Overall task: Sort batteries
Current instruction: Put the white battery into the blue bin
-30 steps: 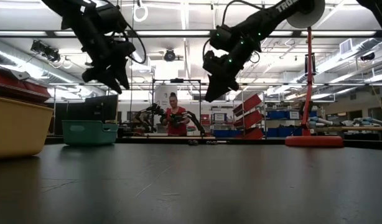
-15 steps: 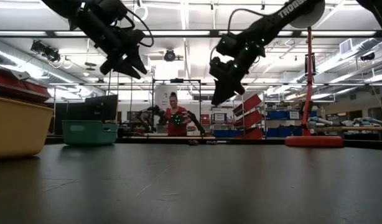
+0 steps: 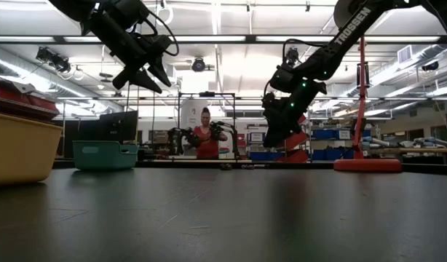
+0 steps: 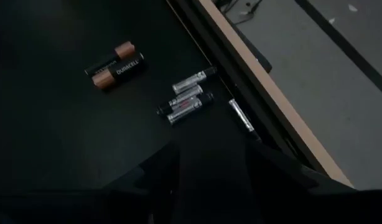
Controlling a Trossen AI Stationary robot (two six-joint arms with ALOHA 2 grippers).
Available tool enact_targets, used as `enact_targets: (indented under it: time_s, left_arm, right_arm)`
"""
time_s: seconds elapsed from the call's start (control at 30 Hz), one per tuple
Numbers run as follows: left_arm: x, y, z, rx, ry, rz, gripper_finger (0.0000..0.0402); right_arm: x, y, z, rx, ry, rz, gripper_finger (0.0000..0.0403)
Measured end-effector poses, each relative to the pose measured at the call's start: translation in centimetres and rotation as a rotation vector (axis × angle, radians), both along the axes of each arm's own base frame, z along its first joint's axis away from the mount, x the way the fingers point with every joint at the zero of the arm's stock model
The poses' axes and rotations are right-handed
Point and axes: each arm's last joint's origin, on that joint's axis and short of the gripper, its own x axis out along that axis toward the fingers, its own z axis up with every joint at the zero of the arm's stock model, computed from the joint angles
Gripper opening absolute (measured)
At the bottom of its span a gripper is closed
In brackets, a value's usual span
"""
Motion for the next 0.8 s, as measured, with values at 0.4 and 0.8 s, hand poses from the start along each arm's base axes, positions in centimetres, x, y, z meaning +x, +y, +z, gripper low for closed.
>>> enact_targets:
  time_s: [0.4, 0.8]
  left_arm:
    - [0.0, 0.0, 0.0, 0.069, 0.063, -0.038, 0.0172]
    - [0.1, 0.2, -0.2, 0.069, 0.066, -0.034, 0.0172]
  right_arm:
    - [-0.4, 0.4, -2.0, -0.008, 0.044, 0.036, 0.0184]
    - [6.3, 2.4, 1.7, 0.066, -0.143, 0.166, 0.0161]
